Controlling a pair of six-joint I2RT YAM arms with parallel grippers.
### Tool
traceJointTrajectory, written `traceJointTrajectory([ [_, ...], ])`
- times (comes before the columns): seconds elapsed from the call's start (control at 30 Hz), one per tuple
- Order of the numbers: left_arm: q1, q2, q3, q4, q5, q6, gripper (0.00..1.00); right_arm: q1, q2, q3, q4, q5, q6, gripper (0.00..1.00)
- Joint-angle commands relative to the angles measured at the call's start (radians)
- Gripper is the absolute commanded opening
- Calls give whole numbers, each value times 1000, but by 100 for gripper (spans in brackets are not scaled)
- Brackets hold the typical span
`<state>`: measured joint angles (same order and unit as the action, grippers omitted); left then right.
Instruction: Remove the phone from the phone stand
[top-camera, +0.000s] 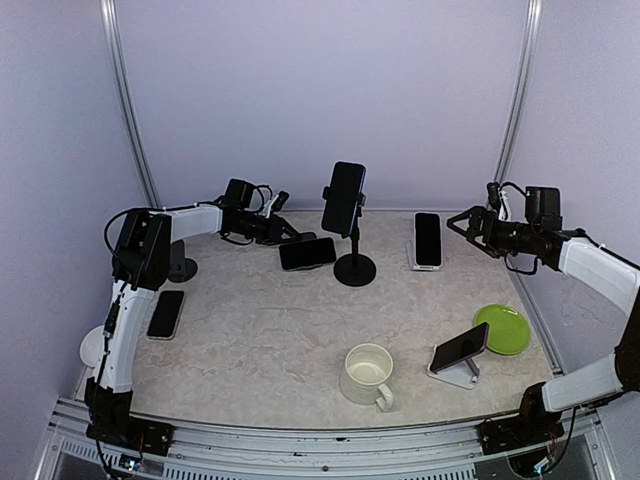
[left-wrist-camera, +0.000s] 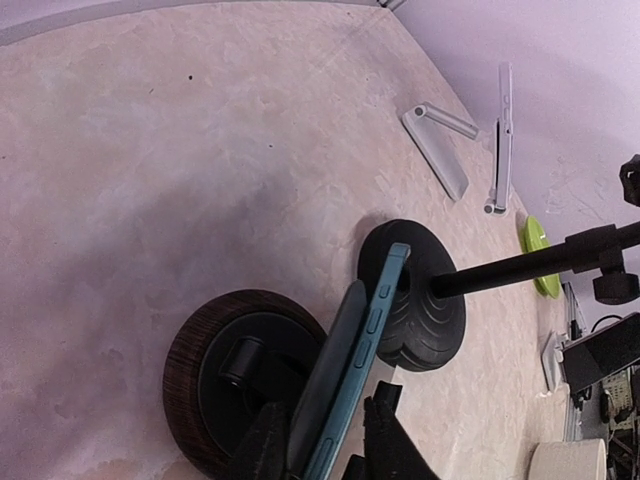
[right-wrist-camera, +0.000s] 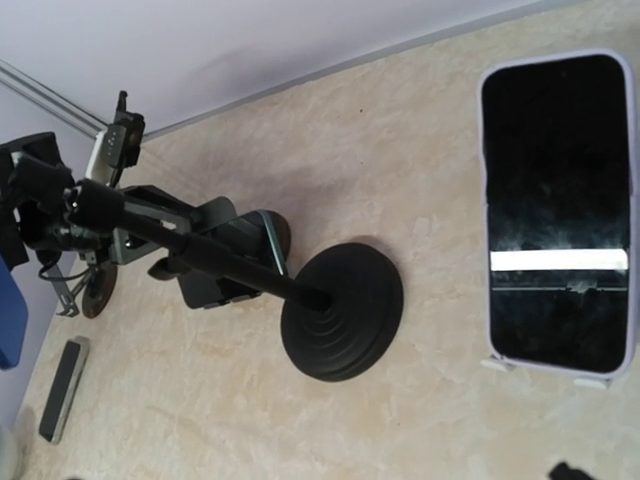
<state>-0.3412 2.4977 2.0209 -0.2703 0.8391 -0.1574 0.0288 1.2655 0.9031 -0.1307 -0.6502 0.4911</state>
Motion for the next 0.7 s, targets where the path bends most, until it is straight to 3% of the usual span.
traceJointTrajectory([
  [0.0, -9, 15, 26, 15, 43, 2, 20, 8, -16, 20, -12, 4, -9, 100],
  [0.27, -2, -7, 22, -26, 23, 28, 0, 9, -6, 12, 8, -8, -5, 100],
  [0.67, 89, -167, -158, -97, 24, 126, 0, 8, 0, -5, 46, -25, 11, 100],
])
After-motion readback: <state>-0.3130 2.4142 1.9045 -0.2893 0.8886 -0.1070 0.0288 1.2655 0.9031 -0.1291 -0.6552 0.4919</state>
